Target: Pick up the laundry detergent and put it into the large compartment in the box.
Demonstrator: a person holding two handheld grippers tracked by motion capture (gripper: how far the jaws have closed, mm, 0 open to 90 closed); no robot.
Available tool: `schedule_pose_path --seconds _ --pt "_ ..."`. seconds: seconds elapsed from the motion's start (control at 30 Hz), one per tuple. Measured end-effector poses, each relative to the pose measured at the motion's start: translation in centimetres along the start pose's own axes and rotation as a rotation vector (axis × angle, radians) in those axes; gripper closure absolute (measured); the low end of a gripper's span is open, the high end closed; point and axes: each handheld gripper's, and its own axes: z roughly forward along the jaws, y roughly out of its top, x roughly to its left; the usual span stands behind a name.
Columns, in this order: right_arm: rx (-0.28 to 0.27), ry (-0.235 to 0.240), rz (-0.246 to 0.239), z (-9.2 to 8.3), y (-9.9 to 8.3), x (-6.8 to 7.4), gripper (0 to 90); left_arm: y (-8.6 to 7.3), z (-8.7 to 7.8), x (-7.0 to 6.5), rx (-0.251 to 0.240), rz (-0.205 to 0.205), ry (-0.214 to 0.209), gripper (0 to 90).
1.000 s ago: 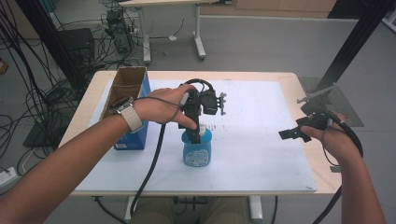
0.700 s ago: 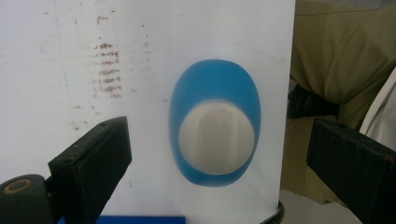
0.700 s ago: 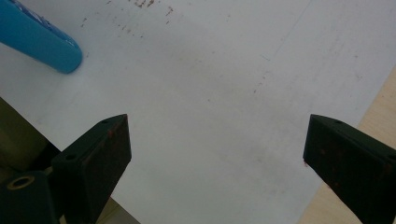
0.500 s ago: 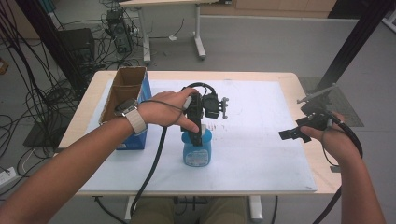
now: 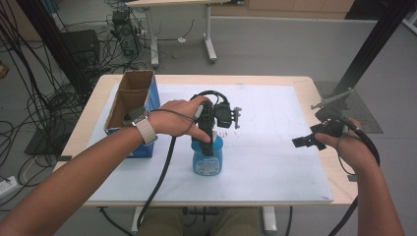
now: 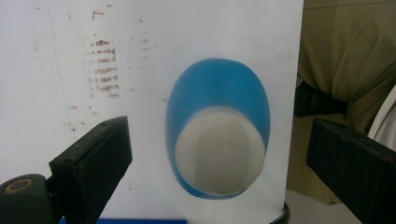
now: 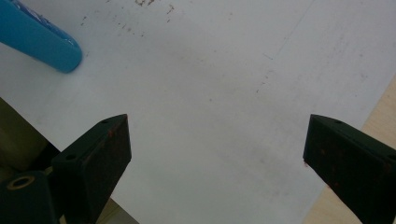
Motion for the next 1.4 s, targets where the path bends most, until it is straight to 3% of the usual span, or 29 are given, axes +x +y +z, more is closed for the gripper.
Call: schedule_pose_path --seconds 0.4,1.4 --pt "-0.003 0.002 0.004 0.2 -0.2 -0.1 7.6 0.3 1.2 -0.1 0.015 -0.002 0.003 7.4" --pt "-0.002 0.003 -0.002 0.2 0.0 0.0 7.6 0.0 1.2 0.0 0.01 -0.014 0.009 7.5"
